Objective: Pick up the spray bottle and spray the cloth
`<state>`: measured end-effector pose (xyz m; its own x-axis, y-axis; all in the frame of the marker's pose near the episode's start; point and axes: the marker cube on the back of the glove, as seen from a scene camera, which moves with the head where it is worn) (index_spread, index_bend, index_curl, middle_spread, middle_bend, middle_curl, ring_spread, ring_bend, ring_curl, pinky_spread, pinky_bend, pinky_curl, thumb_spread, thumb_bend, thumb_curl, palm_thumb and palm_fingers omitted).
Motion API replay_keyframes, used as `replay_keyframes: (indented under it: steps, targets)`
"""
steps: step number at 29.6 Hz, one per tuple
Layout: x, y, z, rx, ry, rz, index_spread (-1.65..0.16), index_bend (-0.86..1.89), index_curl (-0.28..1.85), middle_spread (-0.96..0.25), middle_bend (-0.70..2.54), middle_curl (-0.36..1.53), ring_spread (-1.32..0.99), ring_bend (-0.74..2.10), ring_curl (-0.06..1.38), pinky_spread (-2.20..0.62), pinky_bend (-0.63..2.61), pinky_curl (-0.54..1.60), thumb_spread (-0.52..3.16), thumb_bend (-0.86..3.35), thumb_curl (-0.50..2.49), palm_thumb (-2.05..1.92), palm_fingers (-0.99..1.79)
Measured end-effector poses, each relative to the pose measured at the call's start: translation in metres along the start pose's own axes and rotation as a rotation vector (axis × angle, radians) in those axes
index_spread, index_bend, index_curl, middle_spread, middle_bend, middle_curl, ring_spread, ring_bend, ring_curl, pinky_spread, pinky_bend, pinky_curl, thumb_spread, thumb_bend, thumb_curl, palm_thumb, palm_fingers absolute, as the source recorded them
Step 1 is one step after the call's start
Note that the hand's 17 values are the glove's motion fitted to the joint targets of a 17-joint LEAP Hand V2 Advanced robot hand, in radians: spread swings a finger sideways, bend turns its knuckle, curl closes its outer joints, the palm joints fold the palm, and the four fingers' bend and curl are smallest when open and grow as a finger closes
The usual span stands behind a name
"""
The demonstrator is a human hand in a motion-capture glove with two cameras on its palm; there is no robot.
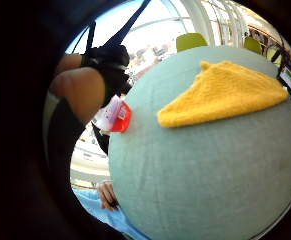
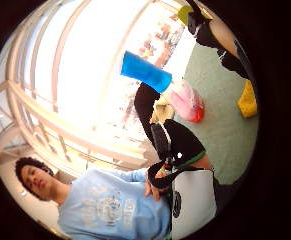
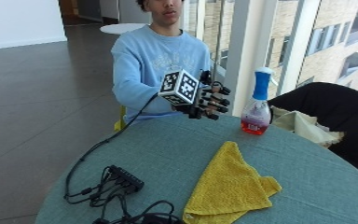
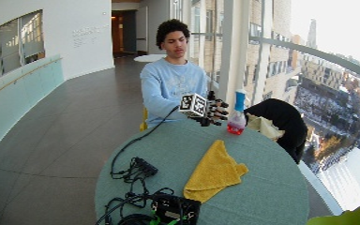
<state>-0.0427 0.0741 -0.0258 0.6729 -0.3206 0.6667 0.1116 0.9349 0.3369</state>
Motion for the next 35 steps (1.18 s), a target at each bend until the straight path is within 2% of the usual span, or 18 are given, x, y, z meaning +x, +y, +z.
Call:
replay_keyframes:
  steps: [8, 16, 24, 35]
  targets:
    - [0.026, 0.086, -0.084, 0.031, 0.213, 0.050, -0.32, 0.12, 0.29, -0.08, 0.32, 0.44, -0.04, 0.41, 0.36, 0.24, 0.19, 0.34, 1.06, -0.03, 0.43, 0.72, 0.78]
    - [0.050, 0.165, -0.119, 0.029, 0.408, 0.073, -0.35, 0.09, 0.26, -0.08, 0.31, 0.44, -0.02, 0.41, 0.35, 0.25, 0.20, 0.35, 1.06, -0.02, 0.41, 0.72, 0.74]
    - [0.062, 0.189, -0.139, 0.039, 0.435, 0.092, -0.35, 0.10, 0.25, -0.08, 0.32, 0.44, -0.01, 0.40, 0.35, 0.26, 0.19, 0.35, 1.07, -0.02, 0.39, 0.71, 0.73]
    - [0.059, 0.191, -0.139, 0.024, 0.469, 0.091, -0.36, 0.12, 0.25, -0.08, 0.31, 0.43, -0.01, 0.39, 0.35, 0.26, 0.19, 0.35, 1.08, -0.02, 0.38, 0.72, 0.74]
